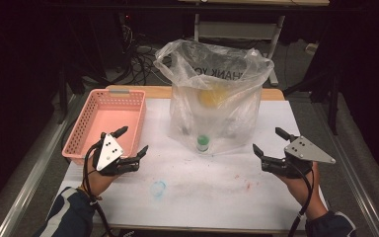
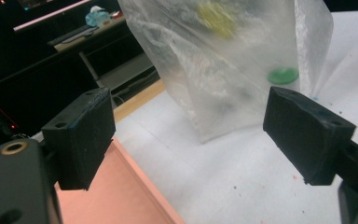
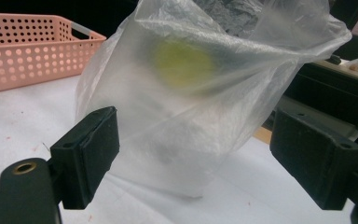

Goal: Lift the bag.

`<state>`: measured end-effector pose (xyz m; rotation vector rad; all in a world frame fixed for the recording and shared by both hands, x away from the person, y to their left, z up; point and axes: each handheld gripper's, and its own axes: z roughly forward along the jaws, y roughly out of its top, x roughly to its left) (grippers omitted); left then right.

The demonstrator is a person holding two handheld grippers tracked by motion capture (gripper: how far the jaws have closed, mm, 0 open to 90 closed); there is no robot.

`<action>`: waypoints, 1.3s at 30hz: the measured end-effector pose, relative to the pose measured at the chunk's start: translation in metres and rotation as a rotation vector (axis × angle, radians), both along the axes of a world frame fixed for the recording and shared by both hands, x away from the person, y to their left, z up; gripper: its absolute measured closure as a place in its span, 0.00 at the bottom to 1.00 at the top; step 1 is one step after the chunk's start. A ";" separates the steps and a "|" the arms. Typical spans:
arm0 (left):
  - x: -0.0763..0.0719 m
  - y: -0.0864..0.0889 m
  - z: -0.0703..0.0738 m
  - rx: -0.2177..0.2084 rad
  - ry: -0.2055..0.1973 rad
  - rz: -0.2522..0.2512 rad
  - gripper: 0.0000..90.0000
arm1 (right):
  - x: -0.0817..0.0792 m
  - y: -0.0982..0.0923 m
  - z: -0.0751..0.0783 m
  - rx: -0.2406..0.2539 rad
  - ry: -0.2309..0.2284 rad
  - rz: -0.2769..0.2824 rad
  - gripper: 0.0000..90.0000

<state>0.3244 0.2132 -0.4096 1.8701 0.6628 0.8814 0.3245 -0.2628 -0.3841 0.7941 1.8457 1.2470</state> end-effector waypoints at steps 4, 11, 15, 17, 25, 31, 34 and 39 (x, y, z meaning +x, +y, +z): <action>-0.004 0.001 -0.005 0.016 0.008 -0.003 0.18 | -0.005 0.000 -0.005 -0.011 0.005 0.014 0.19; -0.011 -0.001 -0.014 0.052 0.028 -0.015 0.18 | -0.013 -0.002 -0.018 -0.028 0.029 0.048 0.19; -0.016 0.001 -0.016 0.052 0.031 -0.013 0.18 | -0.017 -0.001 -0.026 -0.041 0.041 0.054 0.19; -0.017 0.001 -0.018 0.053 0.041 -0.014 0.18 | -0.019 -0.001 -0.029 -0.045 0.044 0.053 0.19; -0.026 0.000 -0.028 0.070 0.078 -0.029 0.18 | -0.029 0.004 -0.044 -0.055 0.074 0.095 0.19; -0.031 -0.005 -0.041 0.106 0.126 -0.053 0.18 | -0.034 0.005 -0.056 -0.070 0.115 0.118 0.18; -0.033 -0.006 -0.046 0.124 0.150 -0.054 0.18 | -0.037 0.004 -0.063 -0.072 0.140 0.121 0.18; -0.039 -0.004 -0.054 0.146 0.178 -0.056 0.18 | -0.041 0.006 -0.072 -0.084 0.171 0.125 0.18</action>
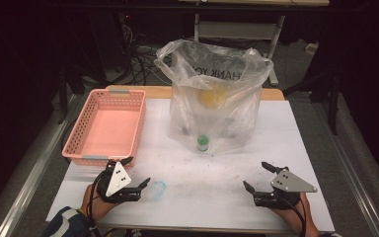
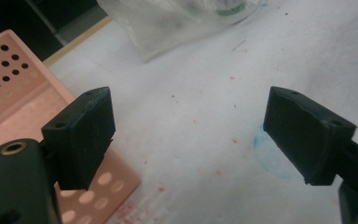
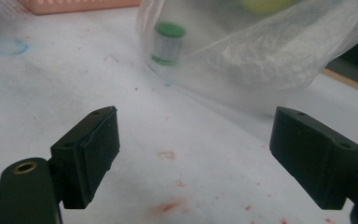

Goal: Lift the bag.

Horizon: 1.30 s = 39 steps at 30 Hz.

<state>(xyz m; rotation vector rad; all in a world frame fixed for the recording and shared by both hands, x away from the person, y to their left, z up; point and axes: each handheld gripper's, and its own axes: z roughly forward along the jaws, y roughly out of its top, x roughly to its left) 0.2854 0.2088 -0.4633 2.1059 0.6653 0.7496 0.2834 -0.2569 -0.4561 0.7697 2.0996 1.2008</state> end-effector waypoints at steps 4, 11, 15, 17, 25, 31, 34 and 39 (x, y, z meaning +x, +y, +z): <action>-0.002 -0.005 -0.004 0.047 0.012 -0.019 0.18 | -0.005 0.003 -0.002 -0.024 0.002 0.019 0.18; -0.003 -0.001 -0.001 0.019 0.000 -0.014 0.18 | -0.008 0.006 0.002 -0.026 -0.024 0.038 0.19; -0.002 -0.001 -0.001 0.012 0.005 -0.015 0.18 | -0.008 0.007 0.002 -0.024 -0.029 0.038 0.19; -0.002 -0.001 -0.002 0.020 0.009 -0.019 0.18 | -0.007 0.007 0.002 -0.026 -0.026 0.038 0.19; -0.001 -0.001 -0.002 0.017 0.013 -0.020 0.18 | -0.006 0.006 0.002 -0.022 -0.019 0.036 0.19; 0.000 -0.002 -0.002 0.015 0.018 -0.020 0.18 | -0.005 0.007 0.001 -0.026 -0.015 0.040 0.19; 0.001 -0.002 -0.002 0.016 0.020 -0.018 0.18 | -0.005 0.006 0.001 -0.026 -0.014 0.036 0.19; 0.003 -0.002 -0.002 0.015 0.025 -0.021 0.18 | -0.004 0.006 0.001 -0.023 -0.009 0.035 0.19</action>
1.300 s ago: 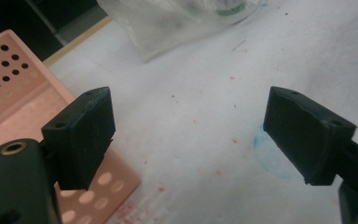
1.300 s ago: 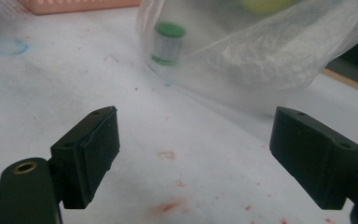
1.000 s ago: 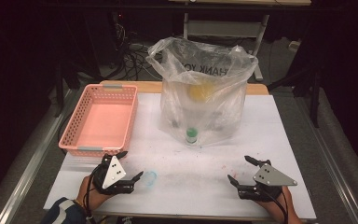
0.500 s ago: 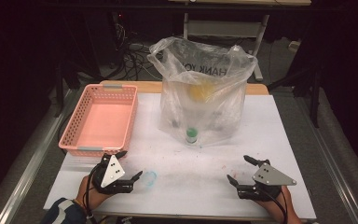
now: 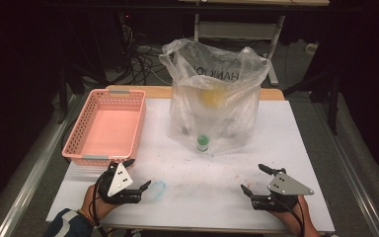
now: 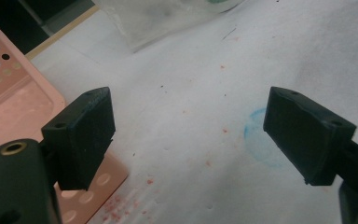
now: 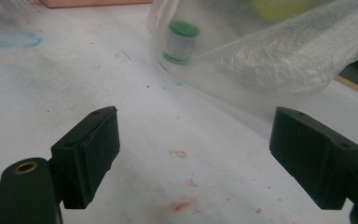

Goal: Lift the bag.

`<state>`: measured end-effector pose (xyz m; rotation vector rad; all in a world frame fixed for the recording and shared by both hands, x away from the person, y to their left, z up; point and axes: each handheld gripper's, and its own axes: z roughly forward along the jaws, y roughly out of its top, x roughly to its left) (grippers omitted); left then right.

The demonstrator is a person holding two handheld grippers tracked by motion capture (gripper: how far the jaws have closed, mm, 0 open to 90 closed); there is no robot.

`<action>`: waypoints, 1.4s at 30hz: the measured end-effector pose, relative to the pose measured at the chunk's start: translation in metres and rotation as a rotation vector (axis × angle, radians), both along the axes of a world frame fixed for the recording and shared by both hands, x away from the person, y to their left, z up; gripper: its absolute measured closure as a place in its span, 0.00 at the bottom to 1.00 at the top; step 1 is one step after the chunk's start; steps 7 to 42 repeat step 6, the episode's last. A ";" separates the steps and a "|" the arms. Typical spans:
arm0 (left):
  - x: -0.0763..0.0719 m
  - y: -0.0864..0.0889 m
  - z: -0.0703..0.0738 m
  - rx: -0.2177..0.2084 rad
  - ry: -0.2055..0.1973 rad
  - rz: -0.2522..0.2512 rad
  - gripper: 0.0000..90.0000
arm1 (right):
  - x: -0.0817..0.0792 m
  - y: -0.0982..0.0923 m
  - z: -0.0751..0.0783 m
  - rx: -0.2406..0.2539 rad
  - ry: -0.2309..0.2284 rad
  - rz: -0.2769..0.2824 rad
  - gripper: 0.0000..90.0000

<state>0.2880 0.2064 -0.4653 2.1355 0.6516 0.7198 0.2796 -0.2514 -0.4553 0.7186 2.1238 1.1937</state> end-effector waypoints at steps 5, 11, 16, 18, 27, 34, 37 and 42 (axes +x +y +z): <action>0.001 -0.001 0.000 0.005 0.004 -0.006 0.18 | 0.001 -0.001 0.000 -0.002 -0.002 -0.004 0.19; 0.001 -0.001 0.000 0.004 0.004 -0.007 0.18 | 0.001 -0.001 0.000 0.000 -0.002 -0.005 0.19; 0.001 -0.001 0.000 0.004 0.004 -0.007 0.18 | 0.001 -0.001 0.000 0.000 -0.002 -0.005 0.19; 0.001 -0.001 0.000 0.004 0.004 -0.007 0.18 | 0.001 -0.001 0.000 0.000 -0.002 -0.005 0.19; 0.001 -0.001 0.000 0.004 0.004 -0.007 0.18 | 0.001 -0.001 0.000 0.000 -0.002 -0.005 0.19; 0.001 -0.001 0.000 0.004 0.004 -0.007 0.18 | 0.001 -0.001 0.000 0.000 -0.002 -0.005 0.19; 0.001 -0.001 0.000 0.004 0.004 -0.007 0.18 | 0.001 -0.001 0.000 0.000 -0.002 -0.005 0.19; 0.001 -0.001 0.000 0.004 0.004 -0.007 0.18 | 0.001 -0.001 0.000 0.000 -0.002 -0.005 0.19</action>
